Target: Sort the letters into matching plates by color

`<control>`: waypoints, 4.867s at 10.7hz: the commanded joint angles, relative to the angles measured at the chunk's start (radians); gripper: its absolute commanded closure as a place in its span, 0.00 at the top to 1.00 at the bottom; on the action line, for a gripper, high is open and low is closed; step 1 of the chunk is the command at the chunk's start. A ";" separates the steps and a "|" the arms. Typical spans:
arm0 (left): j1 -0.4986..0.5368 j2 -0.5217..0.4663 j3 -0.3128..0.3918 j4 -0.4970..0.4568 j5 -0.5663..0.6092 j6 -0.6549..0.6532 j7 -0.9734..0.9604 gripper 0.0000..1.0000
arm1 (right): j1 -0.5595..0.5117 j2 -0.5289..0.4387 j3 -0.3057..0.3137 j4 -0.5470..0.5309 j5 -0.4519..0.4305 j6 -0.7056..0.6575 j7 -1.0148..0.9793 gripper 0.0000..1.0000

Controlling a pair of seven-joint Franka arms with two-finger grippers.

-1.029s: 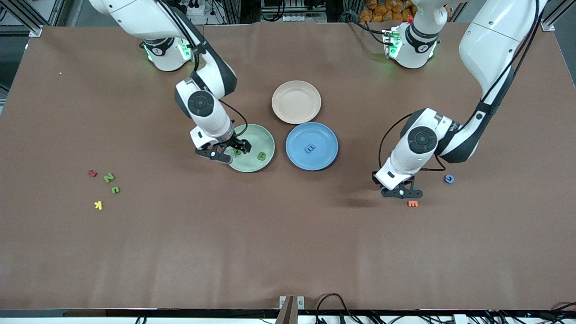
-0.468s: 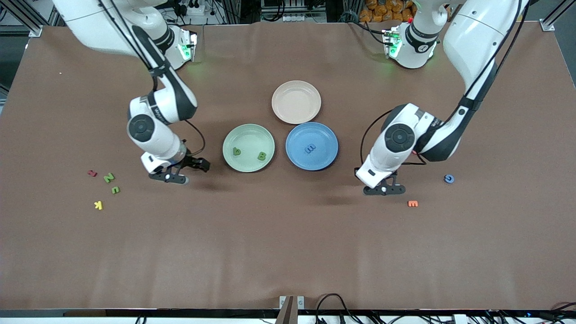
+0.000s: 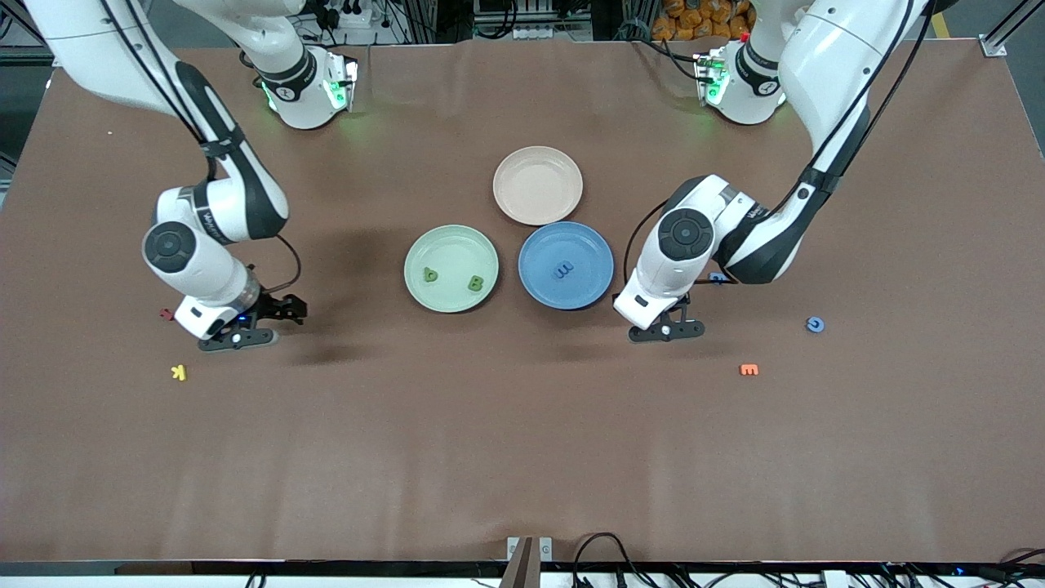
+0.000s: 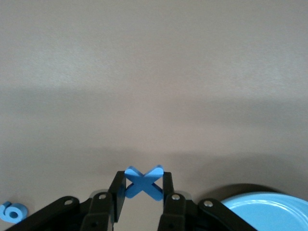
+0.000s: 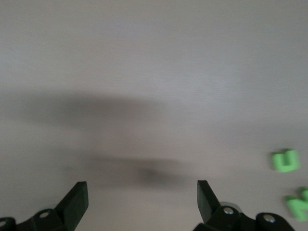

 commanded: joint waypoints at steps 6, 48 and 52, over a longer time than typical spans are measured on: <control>-0.154 -0.005 0.007 0.026 -0.036 -0.030 -0.199 0.00 | -0.254 0.092 0.016 0.080 -0.294 0.045 -0.198 1.00; 0.686 -0.263 -0.311 -0.337 0.046 0.154 0.475 1.00 | -0.431 0.216 0.116 0.123 -0.282 0.160 -0.071 0.57; 0.723 -0.257 -0.305 -0.344 0.120 0.143 0.623 1.00 | -0.464 0.215 0.142 0.123 -0.282 0.163 -0.069 0.39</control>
